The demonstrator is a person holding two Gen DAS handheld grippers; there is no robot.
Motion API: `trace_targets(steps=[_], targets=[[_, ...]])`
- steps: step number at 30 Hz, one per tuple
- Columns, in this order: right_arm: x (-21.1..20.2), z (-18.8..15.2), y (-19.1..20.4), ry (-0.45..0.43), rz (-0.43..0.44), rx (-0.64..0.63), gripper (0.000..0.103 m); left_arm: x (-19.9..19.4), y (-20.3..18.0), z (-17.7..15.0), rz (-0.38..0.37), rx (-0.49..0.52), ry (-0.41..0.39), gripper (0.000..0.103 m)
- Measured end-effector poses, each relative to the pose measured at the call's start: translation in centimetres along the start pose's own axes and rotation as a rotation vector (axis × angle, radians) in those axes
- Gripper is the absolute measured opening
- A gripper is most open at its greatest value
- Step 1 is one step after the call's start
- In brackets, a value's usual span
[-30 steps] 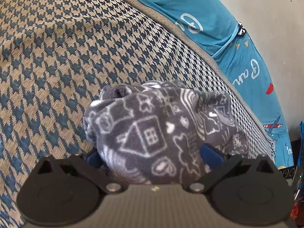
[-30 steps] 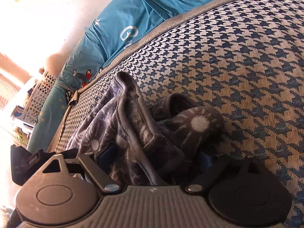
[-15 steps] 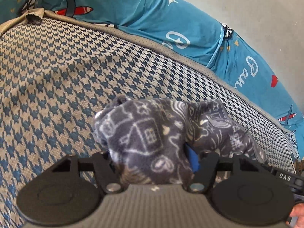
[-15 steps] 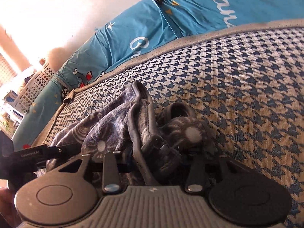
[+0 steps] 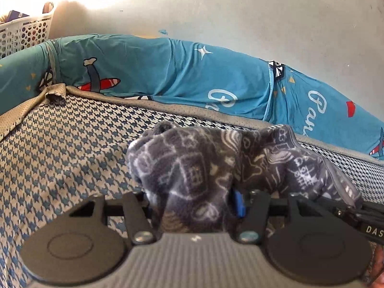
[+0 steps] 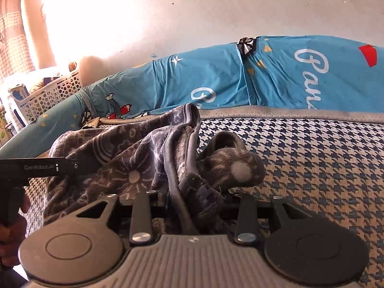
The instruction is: Fold clothes
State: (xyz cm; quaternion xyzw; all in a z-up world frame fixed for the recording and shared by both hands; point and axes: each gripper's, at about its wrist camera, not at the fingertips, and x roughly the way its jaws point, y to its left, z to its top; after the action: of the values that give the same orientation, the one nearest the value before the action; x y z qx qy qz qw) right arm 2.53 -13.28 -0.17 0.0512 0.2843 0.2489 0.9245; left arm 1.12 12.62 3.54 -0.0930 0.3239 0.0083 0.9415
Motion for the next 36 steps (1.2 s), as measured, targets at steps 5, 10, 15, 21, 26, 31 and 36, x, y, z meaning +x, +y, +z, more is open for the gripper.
trace_targets(steps=[5,10,15,21,26,31,36], targets=[[0.7,-0.4,1.6,-0.008,-0.012,-0.035,0.035,-0.6,0.6,0.1,0.034,-0.006,-0.003,0.053],[1.3,-0.6,3.1,-0.022,-0.022,-0.069,0.036,-1.2,1.0,0.1,0.069,-0.001,-0.017,0.053],[1.6,-0.6,4.2,-0.021,-0.027,-0.072,0.036,-1.8,1.5,-0.1,0.086,0.007,-0.025,0.054],[1.8,-0.5,5.7,-0.029,-0.025,-0.096,0.036,-2.6,2.9,-0.3,0.102,-0.008,-0.033,0.054],[1.9,-0.3,6.9,-0.034,-0.023,-0.108,0.036,-3.2,3.9,-0.4,0.113,-0.023,-0.041,0.054],[2.0,-0.2,7.7,-0.037,-0.025,-0.119,0.036,-3.7,4.6,-0.6,0.121,-0.028,-0.048,0.054],[2.2,0.4,8.8,-0.043,-0.02,-0.128,0.036,-4.3,5.4,-0.6,0.14,-0.023,-0.065,0.054]])
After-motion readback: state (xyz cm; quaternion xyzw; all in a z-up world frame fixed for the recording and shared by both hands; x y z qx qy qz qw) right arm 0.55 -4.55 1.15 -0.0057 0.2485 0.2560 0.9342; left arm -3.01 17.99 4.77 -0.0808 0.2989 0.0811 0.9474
